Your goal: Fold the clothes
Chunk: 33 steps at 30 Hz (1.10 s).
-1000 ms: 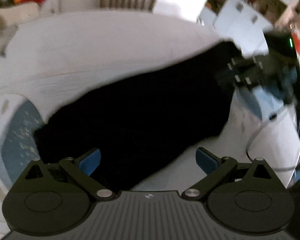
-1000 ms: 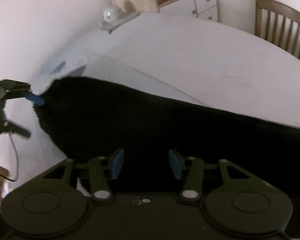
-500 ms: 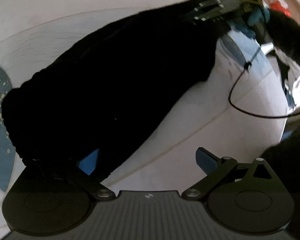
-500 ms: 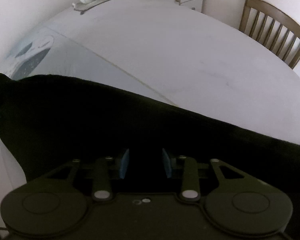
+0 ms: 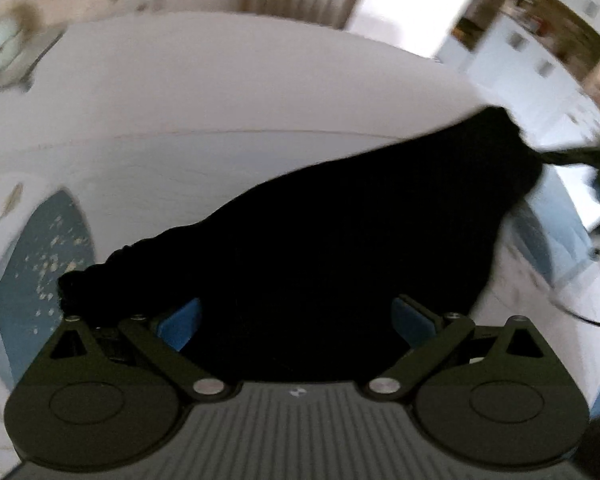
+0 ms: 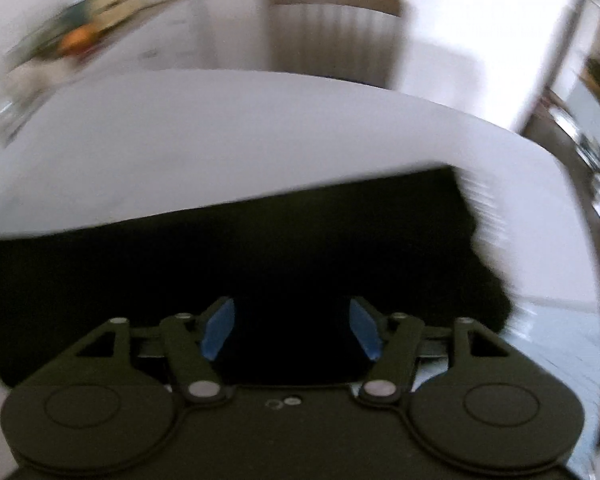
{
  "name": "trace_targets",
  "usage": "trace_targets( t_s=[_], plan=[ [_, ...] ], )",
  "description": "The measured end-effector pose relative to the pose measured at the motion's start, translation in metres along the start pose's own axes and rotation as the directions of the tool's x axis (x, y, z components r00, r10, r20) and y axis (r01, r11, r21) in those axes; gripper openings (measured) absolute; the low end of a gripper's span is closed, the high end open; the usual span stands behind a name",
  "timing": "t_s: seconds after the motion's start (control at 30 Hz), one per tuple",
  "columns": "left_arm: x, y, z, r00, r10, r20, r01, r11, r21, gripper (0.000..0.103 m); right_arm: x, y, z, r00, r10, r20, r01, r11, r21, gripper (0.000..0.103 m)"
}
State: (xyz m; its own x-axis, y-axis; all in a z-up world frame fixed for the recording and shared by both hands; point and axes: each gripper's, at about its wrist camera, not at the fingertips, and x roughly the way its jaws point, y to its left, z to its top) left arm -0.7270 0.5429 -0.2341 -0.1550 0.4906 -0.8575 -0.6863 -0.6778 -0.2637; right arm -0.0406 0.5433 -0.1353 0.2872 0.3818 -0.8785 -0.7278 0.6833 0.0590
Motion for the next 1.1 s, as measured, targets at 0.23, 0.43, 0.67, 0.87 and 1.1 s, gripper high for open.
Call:
trace_targets(
  t_s=[0.23,0.43,0.67,0.87,1.1],
  plan=[
    [0.002,-0.02,0.018,1.0,0.007,-0.009,-0.007,1.0,-0.023,0.101,0.008,-0.136,-0.004,0.994,-0.08,-0.08,0.106,0.906,0.411,0.103],
    [0.005,-0.06,0.031,0.998,-0.061,0.009,0.061,0.998,0.003,0.101,0.034,-0.17,-0.004,0.993,0.0,-0.119,0.068,0.824,0.563,0.103],
    [0.022,-0.081,0.028,0.997,-0.064,-0.034,0.065,0.997,0.028,0.101,0.049,-0.17,0.0,0.987,0.044,-0.152,0.062,0.774,0.63,0.103],
    [0.025,-0.086,0.032,0.998,-0.055,-0.035,0.056,0.998,0.024,0.101,0.051,-0.162,0.007,0.983,0.005,-0.181,0.106,0.793,0.6,0.103],
    [0.033,-0.086,0.034,0.999,-0.024,-0.041,0.026,0.999,0.038,0.101,0.04,-0.165,0.0,0.985,-0.055,-0.162,0.142,0.789,0.598,0.103]
  ],
)
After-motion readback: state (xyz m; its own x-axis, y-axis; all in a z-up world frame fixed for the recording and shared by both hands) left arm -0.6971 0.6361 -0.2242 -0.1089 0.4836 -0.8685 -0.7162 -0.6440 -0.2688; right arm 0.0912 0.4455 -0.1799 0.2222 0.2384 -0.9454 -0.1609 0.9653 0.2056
